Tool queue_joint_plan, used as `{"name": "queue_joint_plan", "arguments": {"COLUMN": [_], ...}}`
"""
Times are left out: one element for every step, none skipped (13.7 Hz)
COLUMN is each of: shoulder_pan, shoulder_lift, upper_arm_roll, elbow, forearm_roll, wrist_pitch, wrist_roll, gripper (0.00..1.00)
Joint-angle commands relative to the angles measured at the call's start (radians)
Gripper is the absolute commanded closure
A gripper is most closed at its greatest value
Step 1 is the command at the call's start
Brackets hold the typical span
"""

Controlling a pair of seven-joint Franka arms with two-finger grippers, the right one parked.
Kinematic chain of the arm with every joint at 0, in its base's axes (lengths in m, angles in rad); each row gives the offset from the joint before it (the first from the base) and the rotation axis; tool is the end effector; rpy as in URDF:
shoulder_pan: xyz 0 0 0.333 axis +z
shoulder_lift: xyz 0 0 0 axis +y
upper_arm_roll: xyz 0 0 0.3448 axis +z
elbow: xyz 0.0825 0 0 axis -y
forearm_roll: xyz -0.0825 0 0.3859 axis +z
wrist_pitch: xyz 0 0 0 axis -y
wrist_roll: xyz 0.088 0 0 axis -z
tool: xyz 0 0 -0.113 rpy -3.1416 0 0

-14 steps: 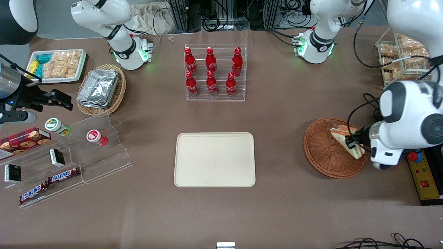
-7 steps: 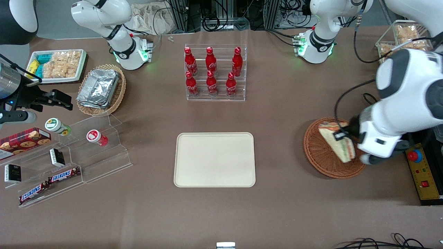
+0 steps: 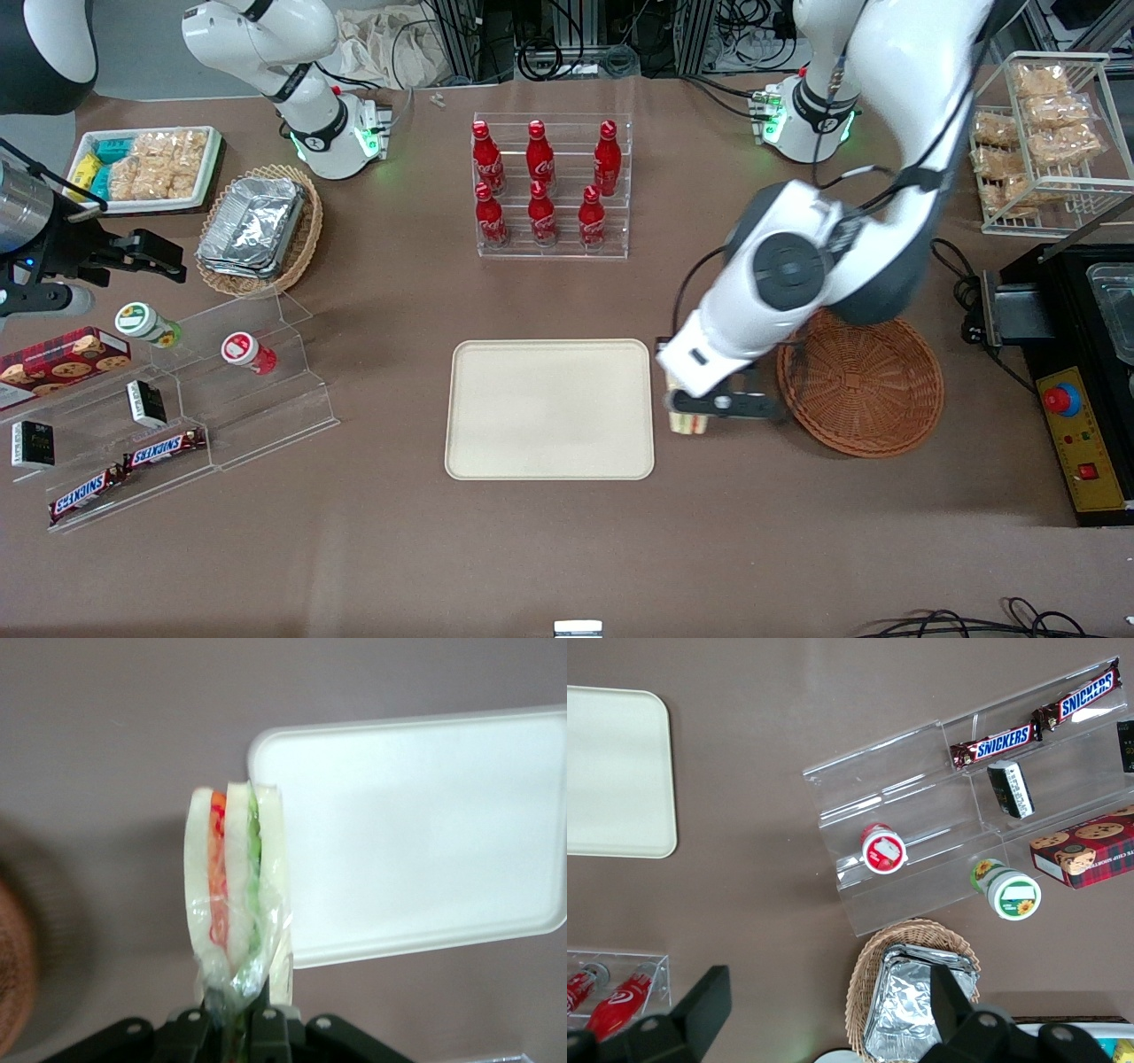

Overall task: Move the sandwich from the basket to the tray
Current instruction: 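Carry the sandwich with the left gripper over the cream tray and lower it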

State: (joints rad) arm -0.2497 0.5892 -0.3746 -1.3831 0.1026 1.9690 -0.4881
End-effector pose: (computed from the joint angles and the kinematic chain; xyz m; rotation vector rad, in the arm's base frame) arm 0.6312 -0.3738 0.4070 3.0251 -0.1707 -0.0401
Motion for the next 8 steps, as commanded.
{"name": "queue_joint_plan", "arguments": {"shoulder_pan": [-0.019, -0.048, -0.063, -0.068, -0.069, -0.072, -0.080, -0.083], "shoulder_lift": [0.121, 0.150, 0.173, 0.197, 0.216, 0.231, 0.238, 0.239], "upper_arm_roll": [0.003, 0.005, 0.006, 0.006, 0.006, 0.006, 0.006, 0.006], "elbow": [0.042, 0.044, 0.047, 0.047, 0.047, 0.047, 0.047, 0.045], "forearm_roll": [0.026, 0.047, 0.064, 0.065, 0.066, 0.066, 0.068, 0.066], "wrist_pitch": [0.095, 0.103, 0.106, 0.113, 0.138, 0.161, 0.174, 0.174], "wrist_roll": [0.017, 0.014, 0.010, 0.008, 0.008, 0.006, 0.006, -0.003], "gripper": [1.00, 1.00, 1.00, 1.00, 1.00, 1.00, 1.00, 0.95]}}
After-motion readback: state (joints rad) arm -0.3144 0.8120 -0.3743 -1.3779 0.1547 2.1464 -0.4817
